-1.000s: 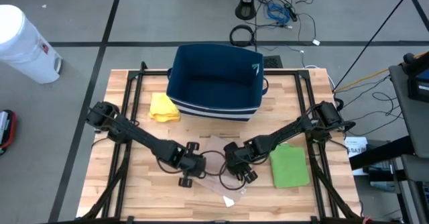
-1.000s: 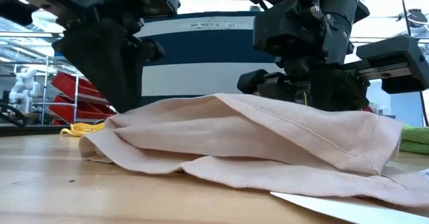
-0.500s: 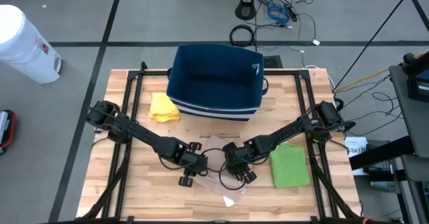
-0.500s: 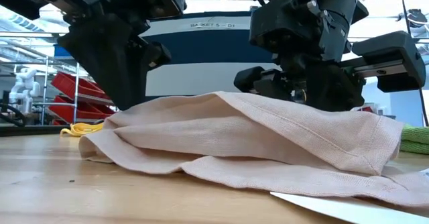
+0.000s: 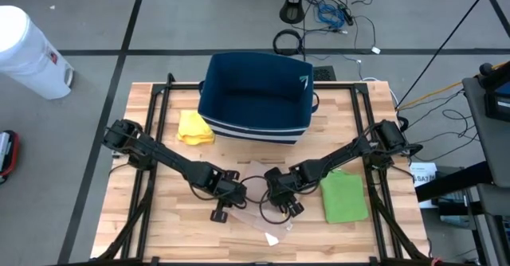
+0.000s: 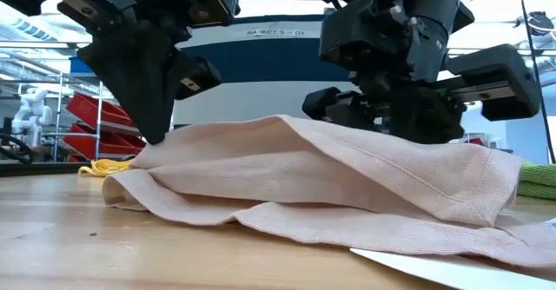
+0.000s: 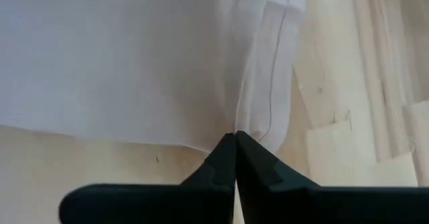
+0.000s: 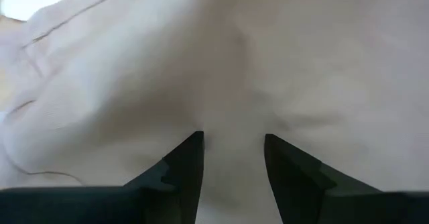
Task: Fold towel
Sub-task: Fold the light pink towel
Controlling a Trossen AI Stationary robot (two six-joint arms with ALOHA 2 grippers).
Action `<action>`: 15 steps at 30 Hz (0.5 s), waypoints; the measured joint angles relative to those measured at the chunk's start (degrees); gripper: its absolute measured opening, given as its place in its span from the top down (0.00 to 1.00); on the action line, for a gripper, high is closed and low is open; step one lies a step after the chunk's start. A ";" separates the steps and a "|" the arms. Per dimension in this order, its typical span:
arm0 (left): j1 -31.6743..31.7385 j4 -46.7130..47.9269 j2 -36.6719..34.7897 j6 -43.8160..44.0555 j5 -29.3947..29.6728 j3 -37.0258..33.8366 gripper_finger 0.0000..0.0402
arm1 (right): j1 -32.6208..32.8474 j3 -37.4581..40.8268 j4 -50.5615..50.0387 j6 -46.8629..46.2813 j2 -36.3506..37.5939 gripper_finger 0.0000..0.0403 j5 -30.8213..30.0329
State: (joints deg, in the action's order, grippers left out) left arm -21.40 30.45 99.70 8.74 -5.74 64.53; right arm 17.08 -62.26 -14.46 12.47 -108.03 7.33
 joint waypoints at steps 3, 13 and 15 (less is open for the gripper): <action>-0.06 0.09 0.00 2.27 1.35 0.00 0.99 | -0.63 0.00 0.01 -0.80 0.00 0.64 -0.35; -0.87 -0.13 0.02 19.41 2.59 0.33 1.00 | -2.68 0.00 -0.78 -1.53 0.00 0.64 -3.10; -1.82 -0.13 0.02 21.95 2.54 0.33 1.00 | -2.98 0.00 -0.77 -1.85 0.00 0.64 -3.12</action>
State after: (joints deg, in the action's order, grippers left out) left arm -23.21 30.33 99.72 30.69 -3.20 64.86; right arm 14.09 -62.26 -15.23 10.62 -108.03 4.21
